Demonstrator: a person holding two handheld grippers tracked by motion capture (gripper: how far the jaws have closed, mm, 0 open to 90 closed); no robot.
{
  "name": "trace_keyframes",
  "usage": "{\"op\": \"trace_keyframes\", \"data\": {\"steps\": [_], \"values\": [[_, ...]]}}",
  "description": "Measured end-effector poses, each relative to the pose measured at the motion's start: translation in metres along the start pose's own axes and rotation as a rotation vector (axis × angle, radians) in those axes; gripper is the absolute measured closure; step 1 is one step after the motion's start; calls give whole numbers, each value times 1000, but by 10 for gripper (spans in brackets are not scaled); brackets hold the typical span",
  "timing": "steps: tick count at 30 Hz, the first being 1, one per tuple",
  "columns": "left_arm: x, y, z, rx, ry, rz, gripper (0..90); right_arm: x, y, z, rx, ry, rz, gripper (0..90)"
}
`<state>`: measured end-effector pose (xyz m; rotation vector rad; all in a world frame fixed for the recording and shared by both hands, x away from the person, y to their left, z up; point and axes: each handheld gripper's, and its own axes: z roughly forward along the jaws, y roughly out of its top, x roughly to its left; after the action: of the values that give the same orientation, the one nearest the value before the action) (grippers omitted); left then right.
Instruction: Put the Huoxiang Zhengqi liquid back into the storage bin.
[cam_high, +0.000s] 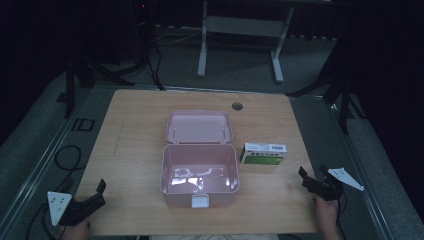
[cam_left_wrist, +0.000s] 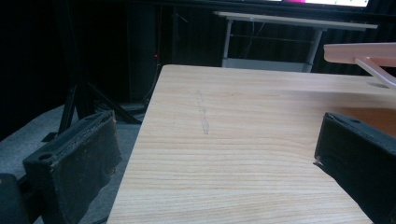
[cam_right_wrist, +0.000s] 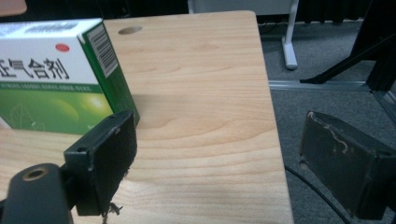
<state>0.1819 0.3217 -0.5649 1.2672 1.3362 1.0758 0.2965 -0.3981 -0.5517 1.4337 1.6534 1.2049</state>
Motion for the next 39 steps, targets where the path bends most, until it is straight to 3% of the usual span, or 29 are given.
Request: {"op": "trace_keyframes", "data": {"steps": [9,14,17,20,22,25,28,30,34,39], "values": [[0,0,0,-2,-5,-3,2,1,1,2,26,-16,-29,109],[0,0,-1,-5,-5,1,2,3,2,5,56,7,-54,110],[0,0,-1,-5,-7,-1,2,0,3,7,75,73,-54,115],[1,0,-1,-5,-9,-2,2,-3,5,13,146,194,-95,123],[1,0,-1,-4,-11,-2,2,-4,5,14,177,302,-114,124],[1,0,-1,-4,-12,-1,2,-4,5,15,246,395,-185,123],[1,0,-1,-4,-14,0,2,-5,4,14,311,535,-285,123],[0,0,-1,-4,-15,3,2,-5,4,13,351,591,-362,123],[0,0,-1,-3,-16,3,2,-4,8,10,427,655,-492,123],[0,0,-1,-3,-19,6,2,5,18,8,560,677,-653,123]]}}
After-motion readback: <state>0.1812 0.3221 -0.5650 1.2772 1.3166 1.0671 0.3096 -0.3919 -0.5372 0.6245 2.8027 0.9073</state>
